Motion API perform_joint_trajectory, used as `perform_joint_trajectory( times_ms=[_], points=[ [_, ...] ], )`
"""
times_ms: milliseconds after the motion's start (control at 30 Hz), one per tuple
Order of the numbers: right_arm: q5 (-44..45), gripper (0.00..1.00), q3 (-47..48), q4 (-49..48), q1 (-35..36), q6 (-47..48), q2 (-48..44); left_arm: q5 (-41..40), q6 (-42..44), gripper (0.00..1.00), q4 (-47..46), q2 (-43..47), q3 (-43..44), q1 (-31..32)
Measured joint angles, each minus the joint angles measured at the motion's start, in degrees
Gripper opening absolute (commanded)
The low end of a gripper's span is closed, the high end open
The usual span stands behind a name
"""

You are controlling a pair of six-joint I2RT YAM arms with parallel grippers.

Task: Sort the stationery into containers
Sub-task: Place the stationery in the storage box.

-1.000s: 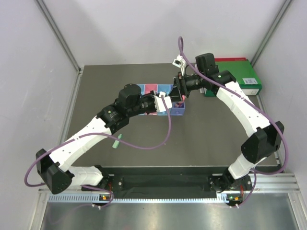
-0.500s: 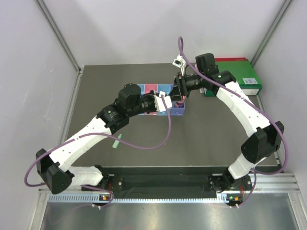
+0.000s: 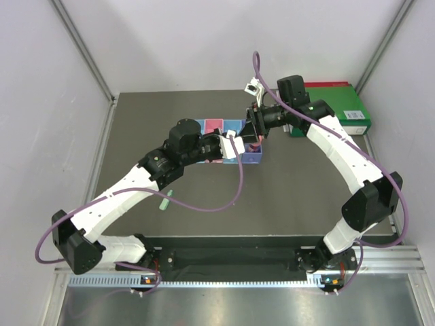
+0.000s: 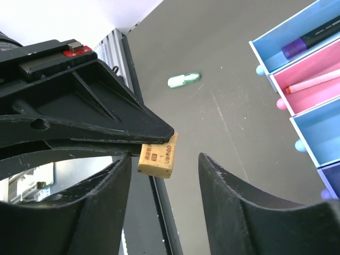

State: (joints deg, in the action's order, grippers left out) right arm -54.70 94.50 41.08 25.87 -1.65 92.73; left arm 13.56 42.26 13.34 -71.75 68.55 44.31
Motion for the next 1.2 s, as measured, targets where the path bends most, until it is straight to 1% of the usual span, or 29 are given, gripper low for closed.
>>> perform_joint_trajectory(
  times_ms=[67,100,167,267,300,333,367,400,433,467,500,533,567,733,833,967,1100,1200],
  points=[
    [0.0,0.38,0.0,0.0,0.0,-0.1,0.0,0.0,0.1,0.0,0.0,0.0,0.0,0.0],
    [-0.1,0.28,0.0,0.0,0.0,-0.1,0.0,0.0,0.1,0.0,0.0,0.0,0.0,0.0],
    [-0.6,0.23,0.0,-0.1,0.1,-0.3,0.0,-0.4,0.2,0.0,0.1,0.0,0.0,0.1],
    [-0.2,0.08,0.0,-0.2,0.3,-0.5,-0.1,-0.7,0.4,0.0,0.3,-0.1,0.0,0.1],
    [-0.1,0.06,0.0,-0.2,0.3,-0.6,-0.1,-0.7,0.4,0.03,0.3,-0.1,0.0,0.1],
    [0.0,0.04,0.0,-0.2,0.3,-0.5,-0.1,-0.8,0.5,0.13,0.3,-0.1,0.0,0.1],
    [0.1,0.01,0.0,-0.2,0.3,-0.5,-0.1,-0.8,0.5,0.25,0.3,-0.1,0.0,0.1],
    [0.2,0.0,0.0,-0.3,0.4,-0.5,-0.1,-0.9,0.7,0.37,0.3,-0.1,0.0,0.2],
    [0.2,0.0,0.0,-0.3,0.4,-0.5,-0.1,-1.0,0.9,0.63,0.3,-0.1,0.0,0.2],
    [0.2,0.0,0.0,-0.2,0.4,-0.5,-0.1,-1.1,1.1,0.74,0.3,-0.1,0.0,0.3],
    [0.2,0.0,0.0,-0.2,0.5,-0.5,-0.1,-1.2,1.7,0.87,0.2,-0.1,-0.1,0.3],
    [0.4,0.0,0.0,-0.3,0.6,-0.5,-0.1,-1.0,1.6,0.94,0.3,-0.1,-0.2,0.4],
    [0.5,0.0,0.0,-0.4,0.6,-0.5,-0.1,-1.1,1.7,0.99,0.2,-0.1,-0.4,0.5],
    [1.4,0.0,0.0,-0.4,0.6,-0.2,-0.1,-1.6,1.8,0.99,1.3,0.0,-2.4,0.9],
    [3.6,0.0,0.0,-0.3,0.7,0.7,-0.1,-2.9,1.6,0.99,3.3,1.5,-4.3,0.9],
    [10.0,0.0,0.5,0.4,0.6,3.1,-0.1,-5.6,0.6,0.98,7.0,6.3,-8.6,0.9],
    [18.1,0.0,3.1,0.6,0.6,5.4,0.3,-8.2,-0.8,0.94,12.2,13.2,-15.5,-0.1],
    [22.7,0.0,6.1,0.4,0.6,7.1,2.1,-8.4,-2.4,0.91,16.9,16.7,-20.2,-2.7]
  ],
)
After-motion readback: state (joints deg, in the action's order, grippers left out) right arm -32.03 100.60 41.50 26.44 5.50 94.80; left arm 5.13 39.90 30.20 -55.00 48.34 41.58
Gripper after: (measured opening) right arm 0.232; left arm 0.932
